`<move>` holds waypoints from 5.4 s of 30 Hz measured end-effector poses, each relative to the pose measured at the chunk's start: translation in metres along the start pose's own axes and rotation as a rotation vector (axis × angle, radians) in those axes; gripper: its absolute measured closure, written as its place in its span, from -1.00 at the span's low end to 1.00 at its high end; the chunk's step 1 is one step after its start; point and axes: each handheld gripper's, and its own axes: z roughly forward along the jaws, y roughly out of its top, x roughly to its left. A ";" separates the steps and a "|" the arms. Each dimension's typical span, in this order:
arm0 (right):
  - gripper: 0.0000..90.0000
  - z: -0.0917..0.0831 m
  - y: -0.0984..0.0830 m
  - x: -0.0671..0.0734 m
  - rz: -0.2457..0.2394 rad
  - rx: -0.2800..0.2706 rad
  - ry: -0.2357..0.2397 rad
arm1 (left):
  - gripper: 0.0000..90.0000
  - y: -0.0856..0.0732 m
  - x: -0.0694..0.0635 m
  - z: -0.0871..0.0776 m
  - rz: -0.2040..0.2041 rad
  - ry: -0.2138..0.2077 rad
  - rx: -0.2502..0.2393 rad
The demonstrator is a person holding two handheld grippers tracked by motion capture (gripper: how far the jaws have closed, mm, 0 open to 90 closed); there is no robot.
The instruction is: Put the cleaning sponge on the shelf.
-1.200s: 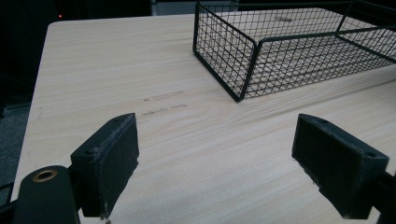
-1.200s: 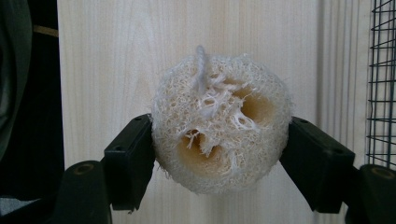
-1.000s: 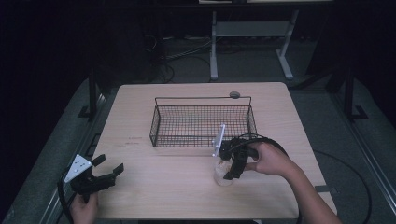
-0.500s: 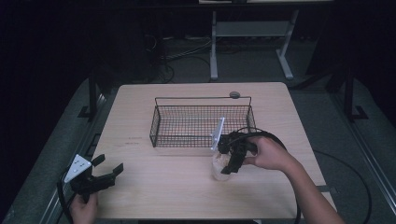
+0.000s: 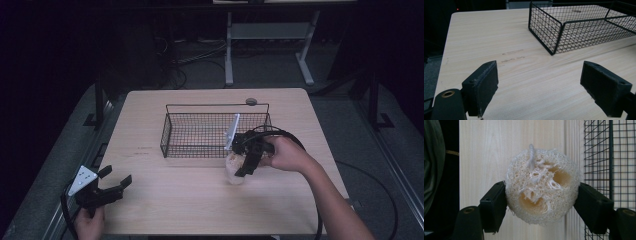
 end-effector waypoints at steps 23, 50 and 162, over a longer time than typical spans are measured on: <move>-0.36 -0.031 0.012 -0.027 0.020 -0.018 -0.035 | -0.69 0.000 -0.001 0.002 0.003 -0.006 0.002; -0.36 -0.045 0.026 -0.073 0.087 -0.010 -0.071 | -0.69 0.000 0.001 0.000 0.002 -0.003 -0.001; -0.60 0.002 0.018 -0.119 0.203 0.008 -0.074 | -0.69 0.000 0.003 -0.001 -0.010 0.008 -0.008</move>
